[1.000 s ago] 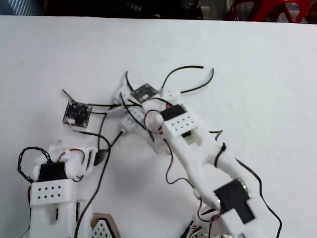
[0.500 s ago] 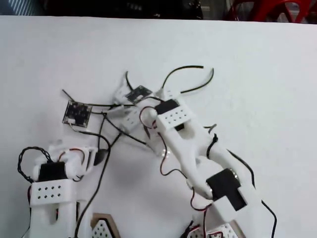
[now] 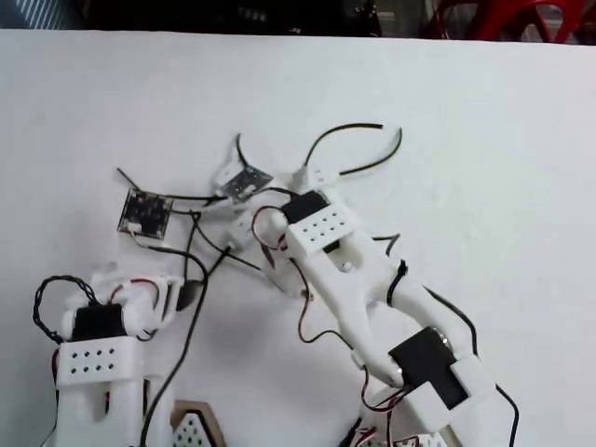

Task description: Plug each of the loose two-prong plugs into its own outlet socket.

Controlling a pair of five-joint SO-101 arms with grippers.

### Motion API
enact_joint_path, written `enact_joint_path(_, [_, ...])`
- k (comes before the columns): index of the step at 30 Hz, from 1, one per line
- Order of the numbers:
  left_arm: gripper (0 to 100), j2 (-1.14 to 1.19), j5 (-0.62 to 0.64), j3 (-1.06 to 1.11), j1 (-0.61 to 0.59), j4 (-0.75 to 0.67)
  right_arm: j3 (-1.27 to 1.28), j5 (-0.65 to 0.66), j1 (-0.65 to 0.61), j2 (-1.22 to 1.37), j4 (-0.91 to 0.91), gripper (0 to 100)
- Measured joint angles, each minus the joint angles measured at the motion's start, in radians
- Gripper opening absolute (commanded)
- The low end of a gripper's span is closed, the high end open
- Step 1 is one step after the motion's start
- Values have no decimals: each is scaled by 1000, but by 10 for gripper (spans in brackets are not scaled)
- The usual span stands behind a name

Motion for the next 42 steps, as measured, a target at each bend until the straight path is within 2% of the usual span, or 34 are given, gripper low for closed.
enact_joint_path(8, [302,0,0,0,0,0,0,0,-112,0,31,126])
enact_joint_path(18, [302,0,0,0,0,0,0,6,-48,5,25,125])
enact_joint_path(23, [302,0,0,0,0,0,-15,63,-54,101,2,100])
enact_joint_path(29, [302,-2,-15,14,0,0,-100,71,-51,196,-6,74])
enact_joint_path(33, [302,-2,-29,15,0,0,-109,78,-51,227,-9,14])
enact_joint_path(42, [302,-2,-31,15,0,0,-109,78,-43,230,31,17])
